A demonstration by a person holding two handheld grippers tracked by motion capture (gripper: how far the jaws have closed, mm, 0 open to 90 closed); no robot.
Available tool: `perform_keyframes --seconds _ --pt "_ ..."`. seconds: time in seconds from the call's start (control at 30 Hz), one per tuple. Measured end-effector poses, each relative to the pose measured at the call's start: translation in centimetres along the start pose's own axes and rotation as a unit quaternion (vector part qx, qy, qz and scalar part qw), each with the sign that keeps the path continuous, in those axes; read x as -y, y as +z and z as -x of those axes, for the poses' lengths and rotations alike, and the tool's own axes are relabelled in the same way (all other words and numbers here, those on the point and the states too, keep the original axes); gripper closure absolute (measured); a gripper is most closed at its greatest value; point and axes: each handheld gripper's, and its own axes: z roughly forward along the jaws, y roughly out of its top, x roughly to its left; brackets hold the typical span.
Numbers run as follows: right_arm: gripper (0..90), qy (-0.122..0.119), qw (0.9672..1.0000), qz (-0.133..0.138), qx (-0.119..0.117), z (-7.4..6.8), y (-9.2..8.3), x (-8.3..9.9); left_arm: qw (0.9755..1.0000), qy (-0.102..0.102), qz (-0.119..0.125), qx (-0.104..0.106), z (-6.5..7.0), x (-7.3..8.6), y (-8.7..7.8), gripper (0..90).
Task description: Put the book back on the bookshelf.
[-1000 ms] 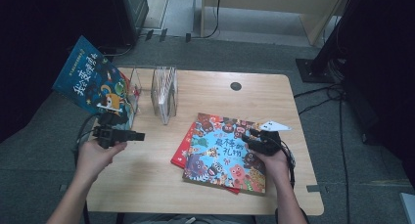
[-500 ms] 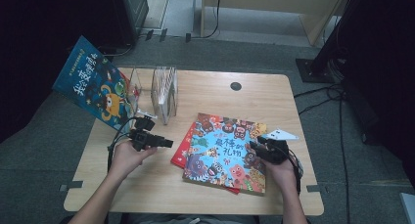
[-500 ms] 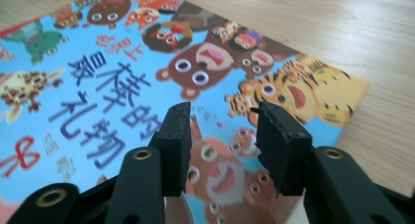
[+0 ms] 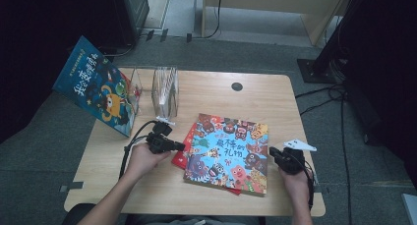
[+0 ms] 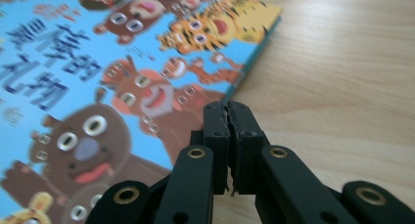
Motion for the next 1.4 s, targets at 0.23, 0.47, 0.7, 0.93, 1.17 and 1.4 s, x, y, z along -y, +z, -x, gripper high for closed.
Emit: perform_keyframes --seconds 0.23,0.47,0.7,0.93,1.17,1.4 --pt "90.0 0.006 0.9999 -0.010 -0.002 -0.6 0.6 -0.3 0.9999 0.009 -0.002 0.002 1.0 0.9 1.4 85.8" --pt "90.0 0.018 0.9998 -0.009 -0.004 -0.8 1.3 -1.0 0.9999 0.003 0.001 -0.011 1.2 1.7 1.1 87.1" --pt "90.0 0.000 0.9999 -0.011 -0.007 -1.9 2.9 -2.3 0.9997 -0.020 0.013 -0.010 0.6 2.9 0.1 88.3" --pt "90.0 -0.010 0.9998 -0.014 -0.007 -3.0 4.6 -3.8 0.9987 -0.033 0.029 -0.025 0.8 4.3 -0.7 89.5" --pt "90.0 -0.017 0.9996 -0.014 -0.019 -3.7 6.2 -5.0 0.9979 -0.045 0.036 -0.030 1.0 5.6 -1.4 90.0" --pt "90.0 -0.013 0.9991 -0.019 -0.035 -3.5 6.9 -5.9 0.9980 -0.044 0.035 -0.031 1.8 6.3 -1.3 90.0"
